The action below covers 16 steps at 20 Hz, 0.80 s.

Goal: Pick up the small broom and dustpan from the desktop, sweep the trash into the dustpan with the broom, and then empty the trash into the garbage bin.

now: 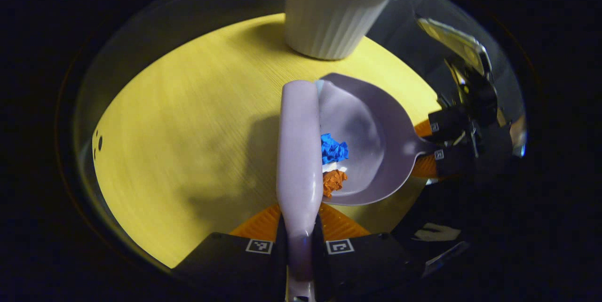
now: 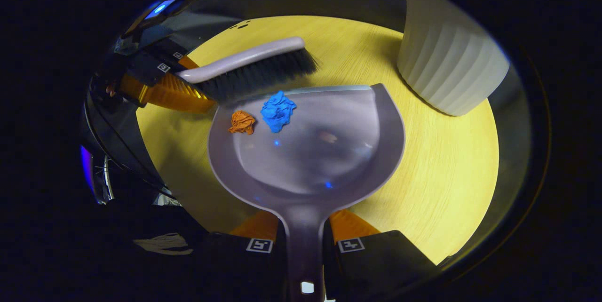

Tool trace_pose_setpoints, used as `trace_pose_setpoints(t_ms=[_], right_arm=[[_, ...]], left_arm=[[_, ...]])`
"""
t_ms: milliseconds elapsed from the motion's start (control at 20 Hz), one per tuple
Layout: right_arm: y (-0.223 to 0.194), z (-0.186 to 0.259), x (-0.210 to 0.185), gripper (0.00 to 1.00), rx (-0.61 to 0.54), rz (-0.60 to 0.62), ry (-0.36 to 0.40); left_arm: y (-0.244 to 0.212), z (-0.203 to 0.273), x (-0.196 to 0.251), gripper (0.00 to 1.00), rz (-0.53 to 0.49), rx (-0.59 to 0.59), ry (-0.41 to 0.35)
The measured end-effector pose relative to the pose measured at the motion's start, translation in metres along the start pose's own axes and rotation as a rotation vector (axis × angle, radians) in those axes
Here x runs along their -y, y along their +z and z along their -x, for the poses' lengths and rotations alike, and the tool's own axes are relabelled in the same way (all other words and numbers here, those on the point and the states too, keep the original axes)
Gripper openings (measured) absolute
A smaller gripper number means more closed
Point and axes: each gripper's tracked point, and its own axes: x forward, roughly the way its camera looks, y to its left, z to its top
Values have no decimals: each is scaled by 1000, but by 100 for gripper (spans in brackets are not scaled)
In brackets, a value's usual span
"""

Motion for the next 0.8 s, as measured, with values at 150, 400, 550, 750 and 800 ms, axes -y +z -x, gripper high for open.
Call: trace_pose_setpoints(t_ms=[150, 400, 550, 750, 800], right_arm=[[3, 9, 0, 35, 1, -6, -12], [4, 26, -1, 41, 28, -46, -30], [7, 43, -3, 35, 51, -61, -76], [9, 55, -12, 35, 72, -147, -107], [10, 58, -11, 35, 86, -171, -113]], left_arm=[[1, 10, -10, 27, 128, 107, 34], [-39, 10, -47, 27, 230, 161, 104], [-59, 11, -75, 27, 269, 165, 112], [-61, 12, -70, 30, 293, 178, 100], [-61, 12, -68, 27, 293, 181, 92]])
